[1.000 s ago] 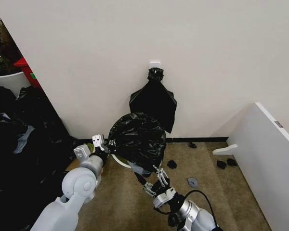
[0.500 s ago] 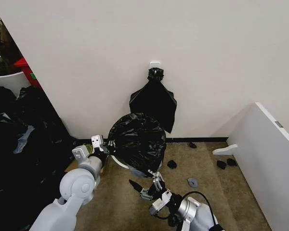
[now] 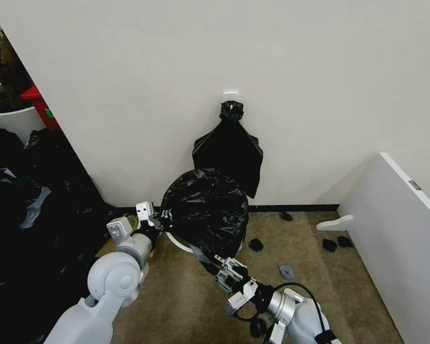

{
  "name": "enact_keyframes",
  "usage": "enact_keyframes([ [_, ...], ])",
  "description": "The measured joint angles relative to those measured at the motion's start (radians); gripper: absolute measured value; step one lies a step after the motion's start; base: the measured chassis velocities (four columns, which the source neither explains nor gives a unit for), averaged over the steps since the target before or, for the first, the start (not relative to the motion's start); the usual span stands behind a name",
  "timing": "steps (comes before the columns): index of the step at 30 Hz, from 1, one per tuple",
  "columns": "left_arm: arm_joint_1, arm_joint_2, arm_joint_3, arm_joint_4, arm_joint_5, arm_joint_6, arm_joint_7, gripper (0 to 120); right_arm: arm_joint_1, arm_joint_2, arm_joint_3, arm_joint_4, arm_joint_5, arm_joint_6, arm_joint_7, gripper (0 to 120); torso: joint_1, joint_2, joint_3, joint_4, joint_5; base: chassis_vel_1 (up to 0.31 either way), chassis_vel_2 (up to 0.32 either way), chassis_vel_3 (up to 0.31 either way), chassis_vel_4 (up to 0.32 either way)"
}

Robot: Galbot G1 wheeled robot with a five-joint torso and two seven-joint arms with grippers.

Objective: Place the garbage bag over the trash bin.

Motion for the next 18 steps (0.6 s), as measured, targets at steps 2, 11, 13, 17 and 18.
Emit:
enact_keyframes([
  [2,0.002,0.000,-0.001,-0.002,0.000,0.001,0.000,3,-0.002,0.000,0.000,0.000,0.000,-0.003,0.005,8,0.000,0.000,0.000,0.0000,0.0000,0.000,0.000,0.000,0.000],
  [11,0.005,0.002,-0.006,-0.011,-0.013,0.004,-0.002,3,-0.004,-0.009,-0.044,-0.015,0.173,0.055,-0.095,0,0.000,0.000,0.000,0.0000,0.0000,0.000,0.000,0.000,0.000],
  [13,0.005,0.001,-0.006,-0.014,-0.018,0.004,-0.003,3,0.001,-0.012,-0.066,-0.030,0.280,0.105,-0.191,0,0.000,0.000,0.000,0.0001,0.0001,0.000,0.000,0.000,0.000],
  [17,0.011,-0.007,-0.001,-0.021,-0.032,0.008,-0.009,3,0.025,-0.010,-0.099,-0.070,0.511,0.162,-0.405,0,0.000,0.000,0.000,0.0001,0.0001,0.000,0.000,0.000,0.000],
  [18,0.015,-0.013,0.001,-0.026,-0.041,0.010,-0.013,3,0.038,-0.004,-0.109,-0.094,0.583,0.167,-0.471,0,0.000,0.000,0.000,0.0000,0.0000,0.000,0.000,0.000,0.000],
])
